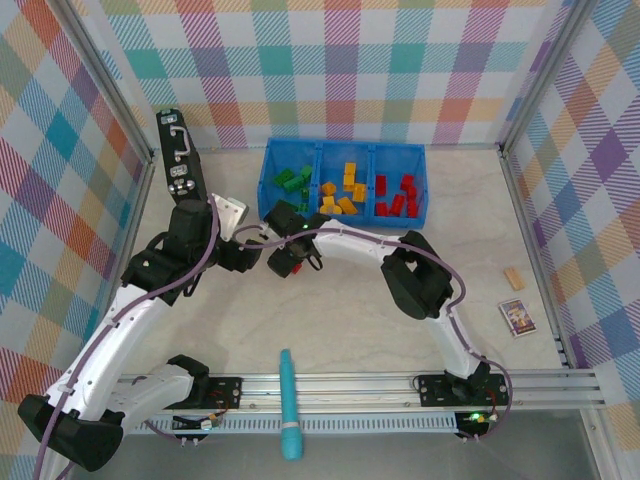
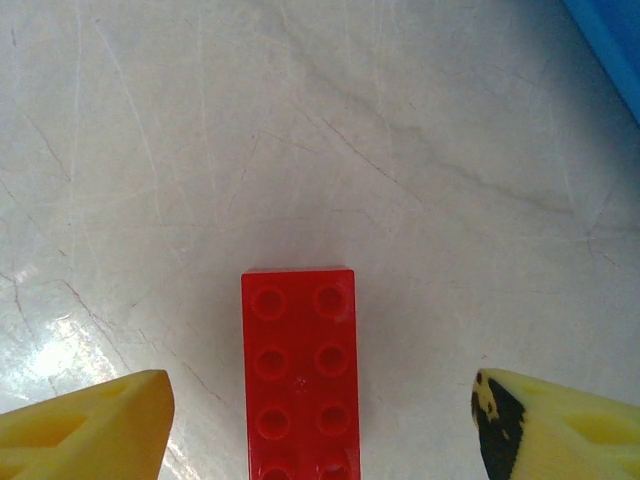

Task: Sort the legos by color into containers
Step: Pick up the lego from the center of the table.

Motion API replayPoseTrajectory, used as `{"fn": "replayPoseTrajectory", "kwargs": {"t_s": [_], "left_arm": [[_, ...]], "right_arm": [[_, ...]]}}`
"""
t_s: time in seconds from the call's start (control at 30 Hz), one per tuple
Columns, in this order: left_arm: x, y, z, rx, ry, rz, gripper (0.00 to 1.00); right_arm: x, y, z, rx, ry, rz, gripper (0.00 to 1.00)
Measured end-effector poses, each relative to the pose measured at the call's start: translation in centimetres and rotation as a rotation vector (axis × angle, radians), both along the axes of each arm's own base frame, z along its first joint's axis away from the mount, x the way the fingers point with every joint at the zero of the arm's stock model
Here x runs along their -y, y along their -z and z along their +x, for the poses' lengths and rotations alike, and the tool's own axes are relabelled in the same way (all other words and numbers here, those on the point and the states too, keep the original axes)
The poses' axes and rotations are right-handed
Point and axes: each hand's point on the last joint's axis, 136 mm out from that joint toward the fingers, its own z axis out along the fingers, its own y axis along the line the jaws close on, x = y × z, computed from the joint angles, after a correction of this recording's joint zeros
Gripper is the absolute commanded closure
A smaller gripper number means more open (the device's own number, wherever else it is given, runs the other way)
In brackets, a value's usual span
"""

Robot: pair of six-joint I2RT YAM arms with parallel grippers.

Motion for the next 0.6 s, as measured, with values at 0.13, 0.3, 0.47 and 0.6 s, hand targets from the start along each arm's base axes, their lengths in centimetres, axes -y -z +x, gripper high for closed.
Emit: {"fn": "replayPoseTrajectory", "kwargs": {"t_s": [0.13,0.3,0.47,0.6], "left_arm": [[0.0,0.0,0.0,0.000,-0.001,0.001,0.04],[-0.1,0.4,0.0,-0.009,-0.003,0.006,0.04],[0.0,1.0,0.1,-0.024,-0.002,0.013,0.04],[0.0,1.0,0.1,-0.028,-0.002,0.014,0.04]], "right_arm": [[0.0,0.6,0.2,0.003,0.003,-0.007,0.20],[-0.2,2.1,0.2,-0.007,0.001,-0.019,0.22],[-0.3,3.1,-0.1,-0.022,-0.005,-0.029,0.47],[-0.3,3.2,-0.2,-0.027,0.002,-0.027,0.66]]}}
